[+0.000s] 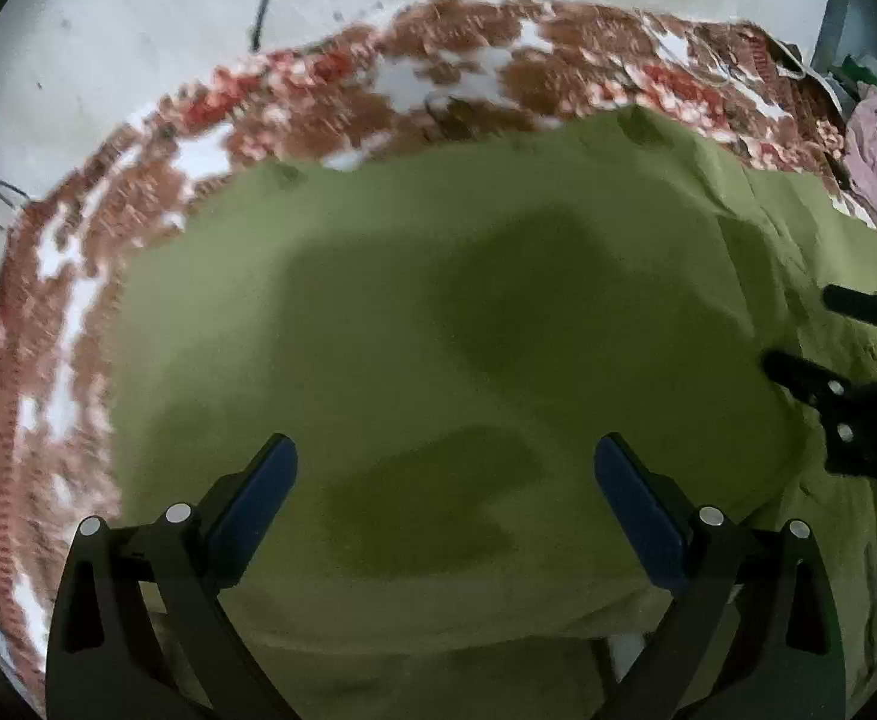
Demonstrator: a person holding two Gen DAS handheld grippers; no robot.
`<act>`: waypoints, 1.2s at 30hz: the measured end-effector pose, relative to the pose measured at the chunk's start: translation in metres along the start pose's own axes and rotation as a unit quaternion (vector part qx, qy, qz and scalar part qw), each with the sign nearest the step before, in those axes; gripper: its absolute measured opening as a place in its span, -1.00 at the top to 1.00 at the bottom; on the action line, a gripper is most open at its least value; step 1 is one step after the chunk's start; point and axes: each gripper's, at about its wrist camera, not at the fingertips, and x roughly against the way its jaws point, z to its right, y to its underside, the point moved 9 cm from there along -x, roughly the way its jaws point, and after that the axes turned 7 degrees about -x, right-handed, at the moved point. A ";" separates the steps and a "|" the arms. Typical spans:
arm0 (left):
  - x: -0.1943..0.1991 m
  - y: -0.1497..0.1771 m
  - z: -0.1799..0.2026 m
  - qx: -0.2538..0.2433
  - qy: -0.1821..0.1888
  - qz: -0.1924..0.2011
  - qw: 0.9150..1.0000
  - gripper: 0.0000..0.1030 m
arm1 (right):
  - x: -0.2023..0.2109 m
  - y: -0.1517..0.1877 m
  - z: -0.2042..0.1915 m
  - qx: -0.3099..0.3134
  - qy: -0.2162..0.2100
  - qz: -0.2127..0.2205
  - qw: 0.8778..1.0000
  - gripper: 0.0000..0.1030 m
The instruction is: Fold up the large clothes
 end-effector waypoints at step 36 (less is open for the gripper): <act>-0.002 -0.067 0.256 -0.040 0.033 0.009 0.999 -0.89 | 0.129 0.133 0.515 -0.352 0.124 -0.075 0.925 -0.91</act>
